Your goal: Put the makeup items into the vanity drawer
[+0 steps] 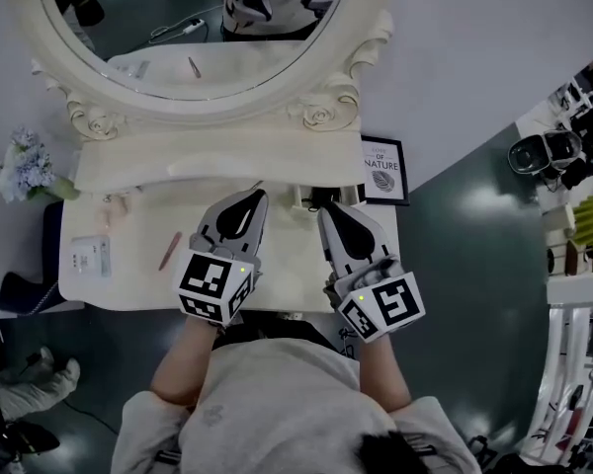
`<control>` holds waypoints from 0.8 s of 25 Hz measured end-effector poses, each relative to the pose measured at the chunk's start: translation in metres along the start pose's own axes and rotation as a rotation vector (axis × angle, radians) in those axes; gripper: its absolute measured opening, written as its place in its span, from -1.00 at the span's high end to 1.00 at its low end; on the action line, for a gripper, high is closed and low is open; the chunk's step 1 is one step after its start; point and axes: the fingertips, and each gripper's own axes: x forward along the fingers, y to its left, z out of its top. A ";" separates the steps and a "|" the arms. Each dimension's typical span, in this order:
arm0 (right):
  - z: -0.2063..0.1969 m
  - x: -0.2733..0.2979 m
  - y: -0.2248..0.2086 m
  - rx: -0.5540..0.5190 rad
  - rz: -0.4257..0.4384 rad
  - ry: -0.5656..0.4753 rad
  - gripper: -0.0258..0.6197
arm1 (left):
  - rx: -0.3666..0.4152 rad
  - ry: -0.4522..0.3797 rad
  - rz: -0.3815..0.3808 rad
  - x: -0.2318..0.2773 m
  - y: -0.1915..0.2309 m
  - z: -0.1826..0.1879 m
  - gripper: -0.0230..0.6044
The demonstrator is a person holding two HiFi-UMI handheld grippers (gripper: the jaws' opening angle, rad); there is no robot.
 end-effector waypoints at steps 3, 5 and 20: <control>0.003 0.007 0.012 -0.007 0.004 -0.004 0.83 | 0.032 -0.015 0.016 -0.017 0.012 0.007 0.88; 0.004 0.010 0.019 -0.011 0.005 -0.006 0.83 | 0.048 -0.027 0.022 -0.027 0.017 0.011 0.88; 0.023 0.027 0.069 -0.073 0.016 -0.036 0.83 | 0.136 -0.137 0.085 -0.092 0.056 0.053 0.88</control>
